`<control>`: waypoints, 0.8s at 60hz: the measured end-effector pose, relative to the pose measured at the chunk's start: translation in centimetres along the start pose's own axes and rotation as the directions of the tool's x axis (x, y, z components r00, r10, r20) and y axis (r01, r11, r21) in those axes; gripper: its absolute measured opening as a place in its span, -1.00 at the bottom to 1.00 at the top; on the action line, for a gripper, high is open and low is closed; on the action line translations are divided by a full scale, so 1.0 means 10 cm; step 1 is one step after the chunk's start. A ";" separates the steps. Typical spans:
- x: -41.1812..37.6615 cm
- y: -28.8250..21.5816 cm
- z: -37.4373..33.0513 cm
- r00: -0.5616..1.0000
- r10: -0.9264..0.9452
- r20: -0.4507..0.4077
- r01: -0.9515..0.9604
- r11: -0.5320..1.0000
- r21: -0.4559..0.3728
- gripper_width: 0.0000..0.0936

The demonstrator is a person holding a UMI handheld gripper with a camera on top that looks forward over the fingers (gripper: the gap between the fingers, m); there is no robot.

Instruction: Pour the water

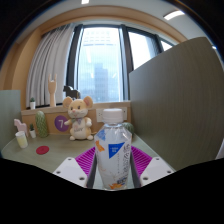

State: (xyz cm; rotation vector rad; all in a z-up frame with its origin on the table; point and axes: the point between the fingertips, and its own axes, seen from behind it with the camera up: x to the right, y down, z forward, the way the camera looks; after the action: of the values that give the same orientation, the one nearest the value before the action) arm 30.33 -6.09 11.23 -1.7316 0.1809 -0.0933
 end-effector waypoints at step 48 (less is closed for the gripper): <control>-2.49 -0.80 0.69 0.621 -0.784 -0.024 0.775 0.609 0.168 -0.31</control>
State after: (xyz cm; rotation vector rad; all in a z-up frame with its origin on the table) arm 7.47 6.18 18.93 -1.5268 -0.6414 -0.6964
